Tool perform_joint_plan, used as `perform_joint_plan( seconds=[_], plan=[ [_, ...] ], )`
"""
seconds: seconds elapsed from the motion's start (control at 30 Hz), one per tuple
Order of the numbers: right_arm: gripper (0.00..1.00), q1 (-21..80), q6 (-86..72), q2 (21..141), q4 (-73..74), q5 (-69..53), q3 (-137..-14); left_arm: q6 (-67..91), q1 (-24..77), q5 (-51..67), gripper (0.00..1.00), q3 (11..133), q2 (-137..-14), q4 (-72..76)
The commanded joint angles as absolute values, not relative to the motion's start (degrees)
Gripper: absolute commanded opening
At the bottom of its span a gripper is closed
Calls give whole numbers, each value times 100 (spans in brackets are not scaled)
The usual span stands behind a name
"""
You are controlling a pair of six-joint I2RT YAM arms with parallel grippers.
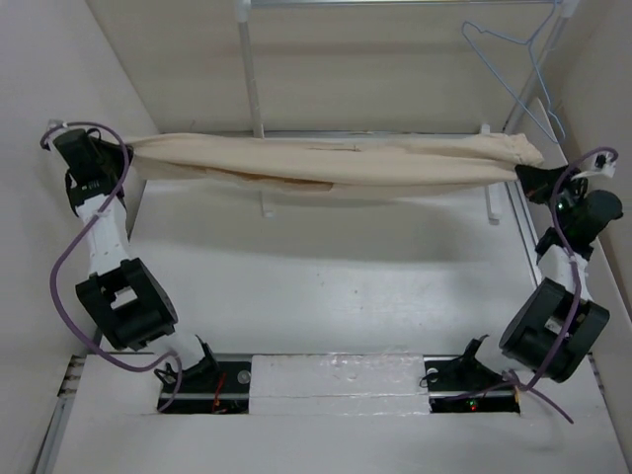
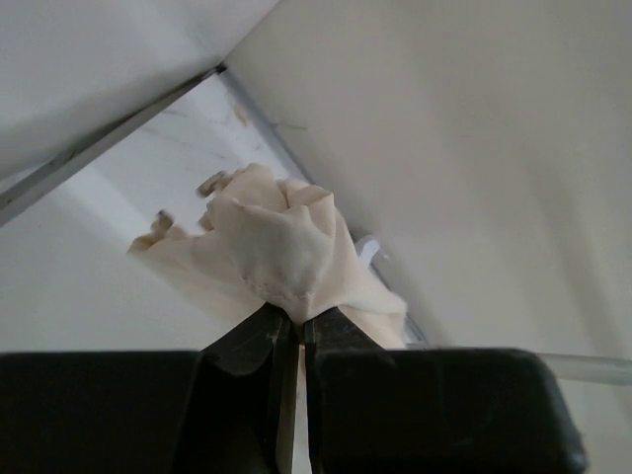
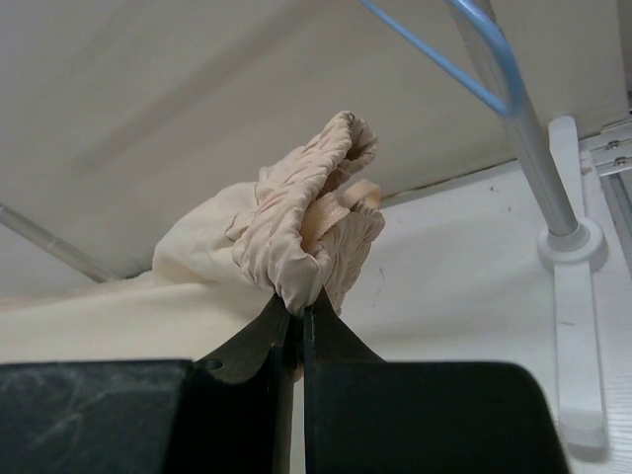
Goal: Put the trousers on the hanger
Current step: Fold the trousers at the center of the board.
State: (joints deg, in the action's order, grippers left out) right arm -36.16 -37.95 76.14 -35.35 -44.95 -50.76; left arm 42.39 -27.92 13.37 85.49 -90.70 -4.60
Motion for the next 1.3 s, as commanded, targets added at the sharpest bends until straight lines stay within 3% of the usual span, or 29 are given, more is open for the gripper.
perform_joint_plan(
  seconds=[0.0, 0.1, 0.17, 0.27, 0.5, 0.67, 0.7, 0.73, 0.77, 0.87, 0.9, 1.07, 1.1, 1.17, 1.27],
  plan=[
    [0, -4024, -3709, 7909, -4699, -4227, -3900, 4315, -3084, 1011, 0, 7299, -8676, 385],
    [0, -4586, -3840, 8208, -5325, -4368, -3061, 4491, -3226, 1046, 0, 5944, -8341, 992],
    [0, -4824, -3553, 8366, -4734, -4377, -2839, 4361, -3313, 810, 0, 5217, -8166, 967],
    [0, -4825, -3201, 8393, -4318, -4290, -2988, 4307, -3540, 835, 0, 4793, -8060, 967],
    [0, -5158, -2400, 7981, -2936, -3551, -2752, 3806, -3542, -385, 0, 4079, -7419, 501],
    [1, -5212, -2276, 7849, -2347, -3349, -2760, 3823, -3542, -922, 0, 4164, -7435, 18],
    [6, -5212, -2224, 7796, -2225, -3314, -2768, 3841, -3542, -1175, 3, 4253, -7496, -243],
    [12, -5273, -2180, 7761, -2084, -3218, -2812, 3841, -3542, -1265, 13, 4376, -7601, -472],
    [34, -5273, -2154, 7691, -1944, -3147, -2856, 3945, -3542, -1327, 36, 4594, -7620, -614],
    [72, -5273, -2136, 7261, -1741, -2980, -2935, 4174, -3455, -1354, 69, 4754, -7445, -764],
    [76, -5273, -2101, 7121, -1653, -2927, -2970, 4227, -3376, -1423, 77, 4816, -7401, -808],
    [83, -5160, -1732, 6408, -1222, -2734, -3269, 4044, -2472, -1433, 79, 5246, -6953, -608],
    [83, -5107, -1540, 6346, -1004, -2490, -3287, 3678, -1513, -1467, 78, 5299, -6639, -137],
    [84, -5028, -1521, 6337, -1002, -2400, -3165, 3578, -1111, -1563, 77, 5212, -6540, 120],
    [85, -5027, -1485, 6512, -1159, -2285, -2867, 3620, 664, -2019, 76, 5107, -6644, 474]
  ],
)
